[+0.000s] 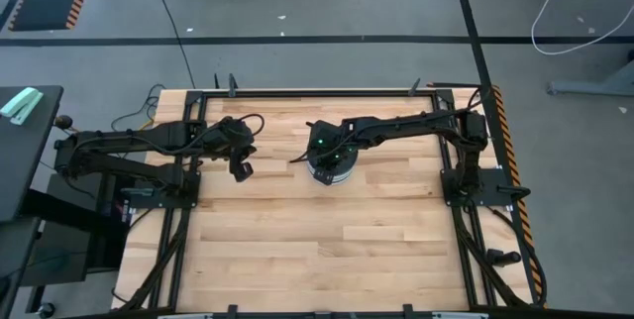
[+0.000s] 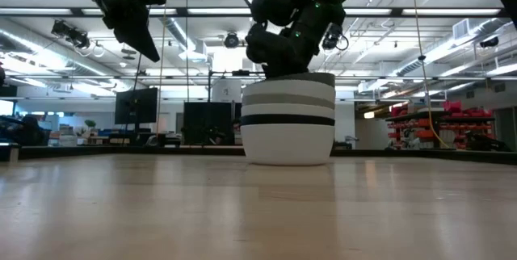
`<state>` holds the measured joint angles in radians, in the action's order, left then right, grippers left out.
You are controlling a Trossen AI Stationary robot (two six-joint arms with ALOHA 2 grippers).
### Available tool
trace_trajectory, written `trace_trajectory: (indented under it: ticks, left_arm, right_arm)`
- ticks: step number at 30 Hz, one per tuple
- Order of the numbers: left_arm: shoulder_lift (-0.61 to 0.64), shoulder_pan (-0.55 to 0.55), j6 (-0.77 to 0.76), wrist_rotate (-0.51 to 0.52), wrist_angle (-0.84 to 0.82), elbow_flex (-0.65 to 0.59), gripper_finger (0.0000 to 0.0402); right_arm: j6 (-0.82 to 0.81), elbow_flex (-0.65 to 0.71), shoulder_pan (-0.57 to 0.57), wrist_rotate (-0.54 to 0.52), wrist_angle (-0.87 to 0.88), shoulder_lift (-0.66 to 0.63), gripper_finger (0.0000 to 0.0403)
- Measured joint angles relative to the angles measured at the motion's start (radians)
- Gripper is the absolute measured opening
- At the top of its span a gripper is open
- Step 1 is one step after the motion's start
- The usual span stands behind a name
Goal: Nest bowls inside each other
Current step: Stack the dark gray bowl on the gray bowl, then return to Home Position
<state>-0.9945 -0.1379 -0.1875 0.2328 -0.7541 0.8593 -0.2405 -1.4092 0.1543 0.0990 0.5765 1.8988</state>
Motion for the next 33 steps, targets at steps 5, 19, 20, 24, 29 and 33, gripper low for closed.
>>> trace_trajectory:
  ticks: [5, 19, 20, 24, 29, 33]
  left_arm:
    - [-0.007, 0.0, 0.0, 0.004, 0.004, 0.0, 0.0013]
    - [-0.126, -0.001, 0.041, 0.019, 0.01, 0.0, 0.0021]
    - [-0.142, -0.001, 0.05, 0.027, 0.025, 0.0, 0.0019]
    - [-0.19, -0.006, 0.09, 0.034, 0.094, 0.0, 0.0013]
    - [-0.213, -0.019, 0.126, 0.034, 0.134, 0.0, 0.0019]
    - [-0.207, -0.03, 0.128, 0.035, 0.155, 0.0, 0.0026]
  right_arm:
    - [0.012, -0.006, 0.0, 0.018, -0.036, -0.001, 0.0002]
    - [0.042, -0.027, 0.067, 0.01, 0.019, -0.008, 0.0002]
    - [0.042, -0.027, 0.068, 0.01, 0.028, -0.008, 0.0002]
    - [0.042, -0.027, 0.08, 0.01, 0.043, -0.012, 0.0002]
    - [0.042, -0.028, 0.085, -0.014, 0.079, -0.058, 0.0002]
    - [0.04, -0.028, 0.081, -0.029, 0.089, -0.124, 0.0003]
